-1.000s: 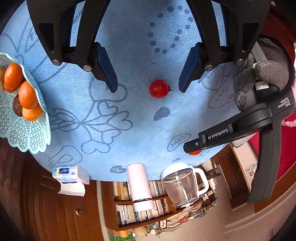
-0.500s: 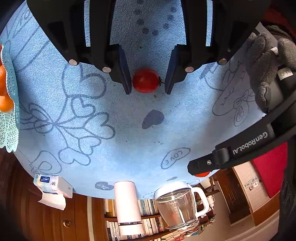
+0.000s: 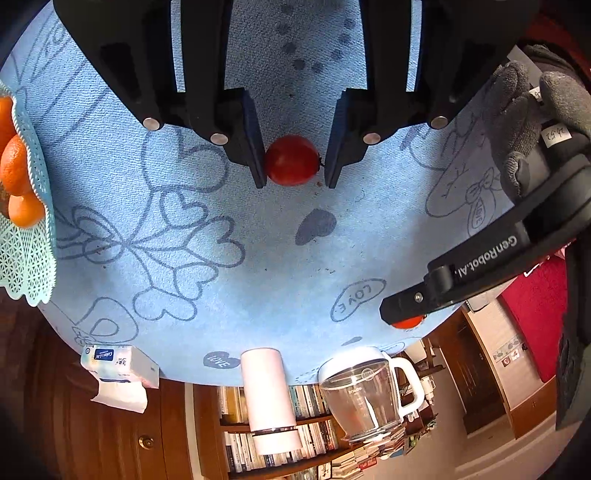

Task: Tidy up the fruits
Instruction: 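Grasp the other cherry tomato with the right tool while the left tool holds its tomato, then carry the tomato in the right tool into the basket and open it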

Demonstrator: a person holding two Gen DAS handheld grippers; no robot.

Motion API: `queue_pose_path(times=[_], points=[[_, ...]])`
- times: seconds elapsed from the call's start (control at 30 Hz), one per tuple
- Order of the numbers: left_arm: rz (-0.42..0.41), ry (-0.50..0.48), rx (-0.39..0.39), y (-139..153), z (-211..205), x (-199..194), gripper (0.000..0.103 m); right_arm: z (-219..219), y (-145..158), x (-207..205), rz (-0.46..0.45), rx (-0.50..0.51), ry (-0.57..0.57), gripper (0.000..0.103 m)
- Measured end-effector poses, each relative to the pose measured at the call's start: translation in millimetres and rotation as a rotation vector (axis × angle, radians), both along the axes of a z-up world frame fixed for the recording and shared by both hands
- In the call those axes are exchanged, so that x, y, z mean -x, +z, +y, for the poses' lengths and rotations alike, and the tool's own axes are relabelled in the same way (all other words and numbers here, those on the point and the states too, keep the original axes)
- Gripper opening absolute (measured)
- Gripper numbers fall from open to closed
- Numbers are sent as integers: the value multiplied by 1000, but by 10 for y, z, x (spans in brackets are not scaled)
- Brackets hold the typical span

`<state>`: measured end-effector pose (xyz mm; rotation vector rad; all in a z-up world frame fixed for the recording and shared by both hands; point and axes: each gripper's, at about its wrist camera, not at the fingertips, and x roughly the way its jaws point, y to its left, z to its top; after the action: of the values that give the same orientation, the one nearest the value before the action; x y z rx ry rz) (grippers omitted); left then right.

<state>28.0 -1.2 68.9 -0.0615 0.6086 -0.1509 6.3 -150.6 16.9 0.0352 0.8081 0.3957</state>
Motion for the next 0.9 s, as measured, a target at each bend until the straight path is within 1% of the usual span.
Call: queue_pose_path(times=[0.33, 0.5, 0.9], points=[[0, -11, -11, -16, -33, 11, 28, -364, 377, 167, -114, -47, -97, 33], [0, -22, -20, -26, -76, 23, 28, -592, 540, 242, -156, -77, -153, 33], [-3, -57, -39, -46, -187, 70, 28, -1072, 718, 404, -211, -111, -279, 33]])
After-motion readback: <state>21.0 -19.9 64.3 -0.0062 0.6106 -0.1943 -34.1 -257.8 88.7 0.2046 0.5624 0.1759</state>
